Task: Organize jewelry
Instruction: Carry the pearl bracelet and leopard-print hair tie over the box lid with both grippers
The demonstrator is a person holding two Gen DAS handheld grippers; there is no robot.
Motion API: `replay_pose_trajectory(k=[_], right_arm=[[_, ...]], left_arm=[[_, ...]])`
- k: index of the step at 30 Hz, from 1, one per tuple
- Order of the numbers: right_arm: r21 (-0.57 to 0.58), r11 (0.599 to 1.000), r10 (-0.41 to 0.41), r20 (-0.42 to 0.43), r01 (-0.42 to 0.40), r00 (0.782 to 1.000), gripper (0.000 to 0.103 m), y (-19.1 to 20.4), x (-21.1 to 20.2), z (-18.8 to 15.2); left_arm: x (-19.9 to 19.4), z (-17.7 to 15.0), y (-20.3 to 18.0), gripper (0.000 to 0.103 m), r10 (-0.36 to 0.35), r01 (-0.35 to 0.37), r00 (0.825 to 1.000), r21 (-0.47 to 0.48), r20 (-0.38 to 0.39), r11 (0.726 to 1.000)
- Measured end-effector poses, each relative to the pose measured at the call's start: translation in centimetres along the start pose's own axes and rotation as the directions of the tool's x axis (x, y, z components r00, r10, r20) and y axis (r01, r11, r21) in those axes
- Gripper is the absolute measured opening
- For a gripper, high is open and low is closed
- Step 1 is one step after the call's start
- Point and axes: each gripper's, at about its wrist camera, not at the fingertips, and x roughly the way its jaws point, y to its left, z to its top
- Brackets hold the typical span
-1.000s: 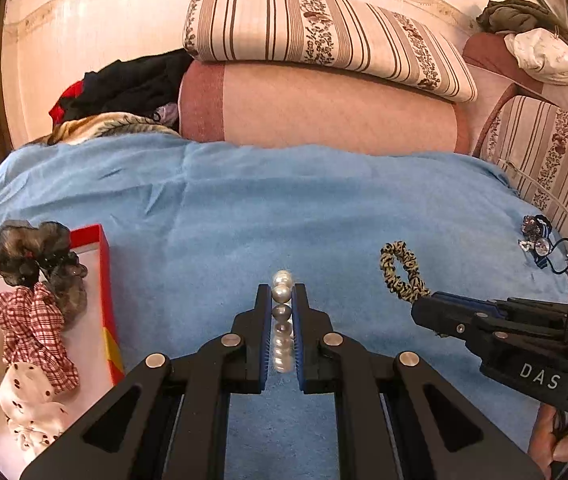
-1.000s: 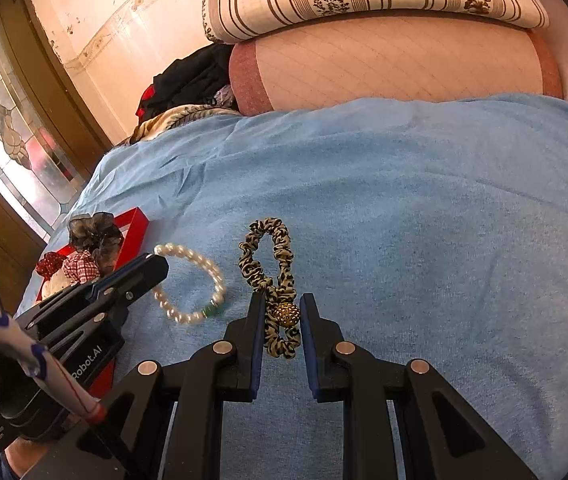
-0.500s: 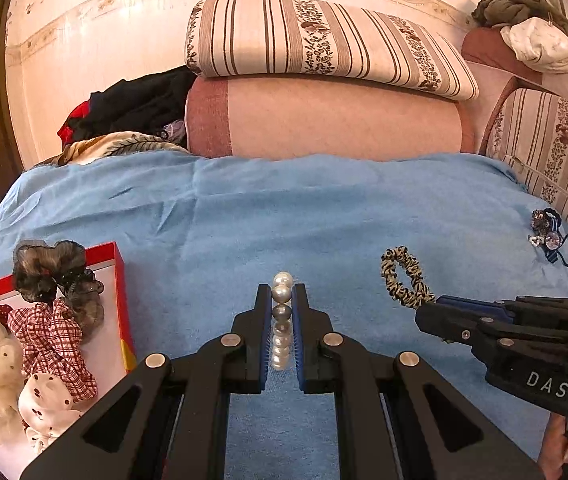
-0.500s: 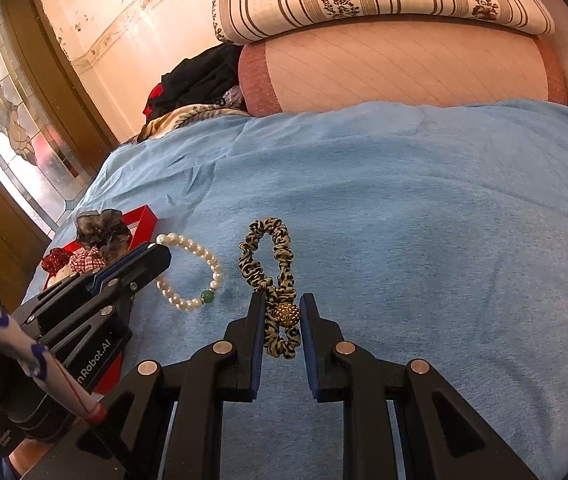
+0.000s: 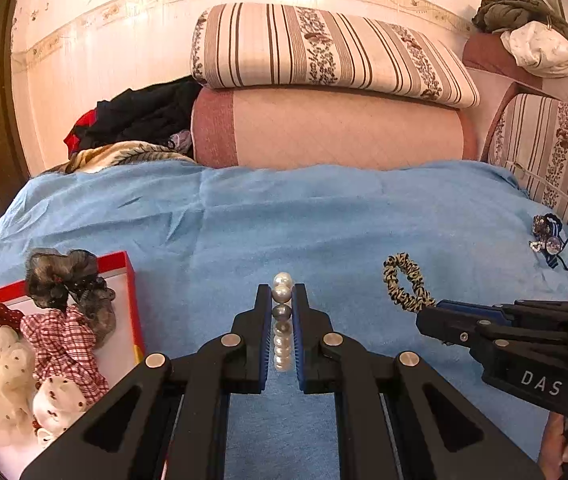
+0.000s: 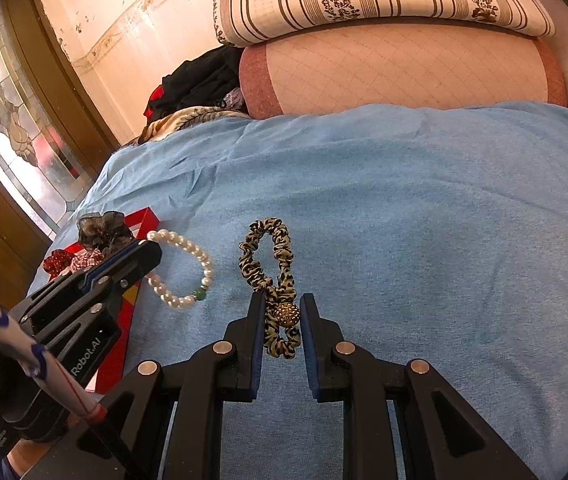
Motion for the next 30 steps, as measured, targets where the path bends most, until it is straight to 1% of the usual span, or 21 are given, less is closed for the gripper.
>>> replay_pose_trajectory(k=[5,9,12,15,17,21,25,30], right_arm=[[-0.012,1.0,0.002,0.019,-0.002,1.0,0.019,0.8,-0.8,-0.1],[-0.016,1.0,0.006,0.036,-0.006,0.999,0.019,1.9,-1.6,-0.3],[-0.004,1.0,0.029,0.045,-0.029,0.999,0.019,3.2,-2.3,-0.6],[0.004,0.998,0.058,0.053,-0.059,0.997,0.019,5.0,-2.9,-1.3],[0.013,0.997,0.07,0.054,-0.071,0.996,0.019,5.9,-3.1,-1.8],[0.024,0.995,0.094,0.035,-0.094,0.995,0.019,8.1,-2.8,-2.3],[-0.011,0.995,0.103,0.013,-0.103,0.995,0.019,11.0,-2.4,-2.8],[-0.062,0.99,0.124,-0.009,-0.124,0.992,0.019,14.6,-1.6,-3.1]], left_arm=[[-1.8,0.2,0.4,0.009,0.003,-0.003,1.0,-0.006,0.031,1.0],[-4.1,0.2,1.0,0.009,0.009,-0.008,0.998,-0.015,0.065,1.0],[-5.9,0.0,2.1,0.009,0.023,-0.021,0.996,-0.021,0.087,1.0],[-7.2,-0.3,3.6,0.009,0.043,-0.039,0.994,-0.039,0.096,0.998],[-8.0,-0.5,4.8,0.009,0.045,-0.039,0.994,-0.06,0.097,0.997],[-9.6,-0.9,7.4,0.01,0.073,-0.063,0.991,-0.088,0.111,0.994],[-10.7,-1.7,10.0,0.01,0.107,-0.094,0.988,-0.112,0.116,0.989],[-11.9,-2.6,13.4,0.01,0.15,-0.131,0.983,-0.167,0.105,0.977]])
